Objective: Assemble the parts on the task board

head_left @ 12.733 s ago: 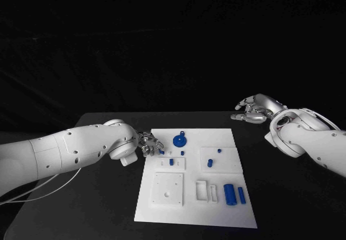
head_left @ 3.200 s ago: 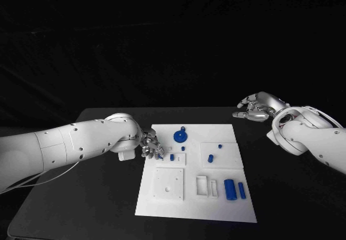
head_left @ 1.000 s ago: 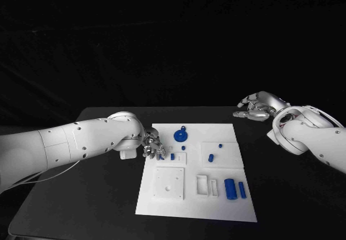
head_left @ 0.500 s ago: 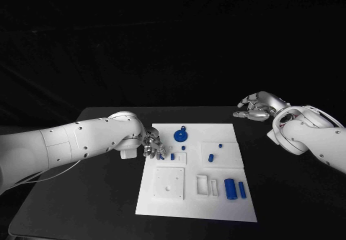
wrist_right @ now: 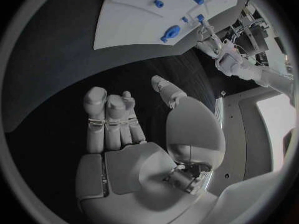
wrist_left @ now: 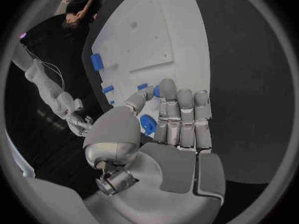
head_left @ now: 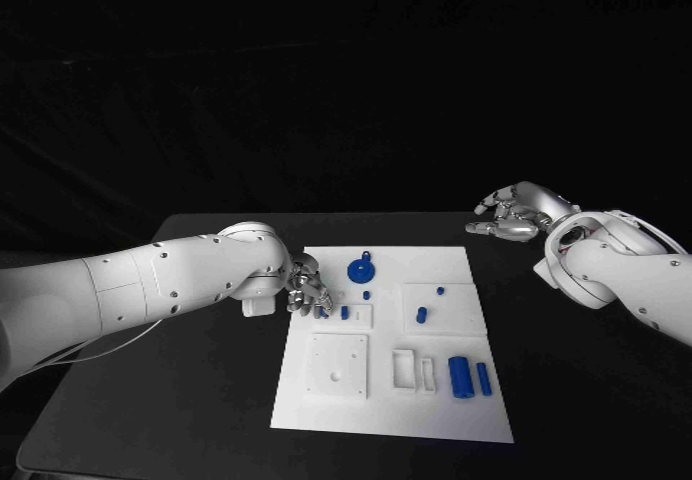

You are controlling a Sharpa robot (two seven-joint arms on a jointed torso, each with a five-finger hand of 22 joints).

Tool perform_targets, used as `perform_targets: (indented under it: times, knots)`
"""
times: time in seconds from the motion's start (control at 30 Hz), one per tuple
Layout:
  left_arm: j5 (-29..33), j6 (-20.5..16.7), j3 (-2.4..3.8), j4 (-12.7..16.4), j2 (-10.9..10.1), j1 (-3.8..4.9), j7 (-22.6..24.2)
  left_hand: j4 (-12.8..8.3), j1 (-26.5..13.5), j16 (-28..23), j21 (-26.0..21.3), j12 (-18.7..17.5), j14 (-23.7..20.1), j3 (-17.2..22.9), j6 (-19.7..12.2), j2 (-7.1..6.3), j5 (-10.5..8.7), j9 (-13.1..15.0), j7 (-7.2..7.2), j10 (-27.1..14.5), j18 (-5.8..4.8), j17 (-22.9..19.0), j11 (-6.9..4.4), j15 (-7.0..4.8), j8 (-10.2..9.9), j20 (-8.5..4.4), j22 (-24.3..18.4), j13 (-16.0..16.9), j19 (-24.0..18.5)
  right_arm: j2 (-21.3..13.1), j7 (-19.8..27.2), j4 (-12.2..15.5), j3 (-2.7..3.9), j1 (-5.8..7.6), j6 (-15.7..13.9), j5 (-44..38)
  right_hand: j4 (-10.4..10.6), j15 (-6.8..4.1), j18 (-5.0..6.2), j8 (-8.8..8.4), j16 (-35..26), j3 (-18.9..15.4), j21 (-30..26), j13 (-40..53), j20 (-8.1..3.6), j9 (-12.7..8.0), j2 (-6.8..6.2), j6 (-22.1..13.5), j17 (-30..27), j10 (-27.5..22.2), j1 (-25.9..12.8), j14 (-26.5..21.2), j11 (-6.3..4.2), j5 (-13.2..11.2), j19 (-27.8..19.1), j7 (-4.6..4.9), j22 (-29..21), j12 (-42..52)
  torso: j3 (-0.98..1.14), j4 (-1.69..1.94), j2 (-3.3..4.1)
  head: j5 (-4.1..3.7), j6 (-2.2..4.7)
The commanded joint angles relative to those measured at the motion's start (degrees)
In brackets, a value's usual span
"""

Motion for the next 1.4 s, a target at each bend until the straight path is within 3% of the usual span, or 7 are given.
perform_targets:
  times: [0.03, 0.8, 1.4]
  knots:
    - [-0.3, 1.2, -0.16, 0.2, 0.2, -0.13, 0.1, -3.2, 1.3, 0.2, 0.2, 0.1, 0.0, 3.4, -0.2, 1.07, 0.10, 0.0, 0.01, 0.0, -0.88, 0.1, -0.29, -0.22, -0.2, -5.02, 1.2, 0.1, -0.2, -0.1, 0.5, 0.1, 0.02, -0.02, 0.7, -0.2, 0.5, 0.04, 7.91, 0.25, -0.3, 0.0, -0.4, -0.1, -0.46, -0.1, 0.23, 0.1, 0.1, -0.2, 0.1, 0.5, -0.14, 0.2, 0.1, 0.43, 0.5, 0.4, -0.05, -0.03, -0.01, -0.05, -0.03]
    - [0.9, 1.2, -0.23, 0.0, -0.1, -0.16, 0.6, -3.3, 1.4, 0.2, 0.3, 0.1, 0.0, 3.4, -0.2, 1.02, 0.11, 0.0, -0.01, 0.0, -0.86, 0.1, -0.31, -0.21, -0.1, -5.03, 1.2, 0.1, -0.3, 0.0, 0.5, 0.1, 0.02, -0.02, 0.7, -0.2, 0.5, 0.04, 7.91, 0.25, -0.3, 0.0, -0.4, -0.1, -0.46, -0.1, 0.23, 0.1, 0.1, -0.2, 0.2, 0.5, -0.14, 0.2, 0.1, 0.43, 0.5, 0.4, -0.05, -0.03, 0.04, -0.11, -0.04]
    - [2.7, 3.6, -0.08, -0.7, -0.1, -0.14, 1.0, -3.5, 1.8, 0.6, 0.5, 0.4, 0.2, 3.3, 0.1, 0.69, 0.82, 0.2, -0.15, 0.3, -0.81, 0.3, -0.44, -0.24, 0.1, -5.07, 1.3, 0.4, -0.3, 0.1, 0.5, -0.1, 0.02, -0.03, 0.7, -0.2, 0.5, 0.04, 7.91, 0.25, -0.3, -0.1, -0.4, -0.1, -0.46, -0.1, 0.22, 0.1, 0.1, -0.2, 0.2, 0.5, -0.14, 0.2, 0.1, 0.44, 0.5, 0.4, -0.02, 0.00, 0.01, -0.32, -0.17]
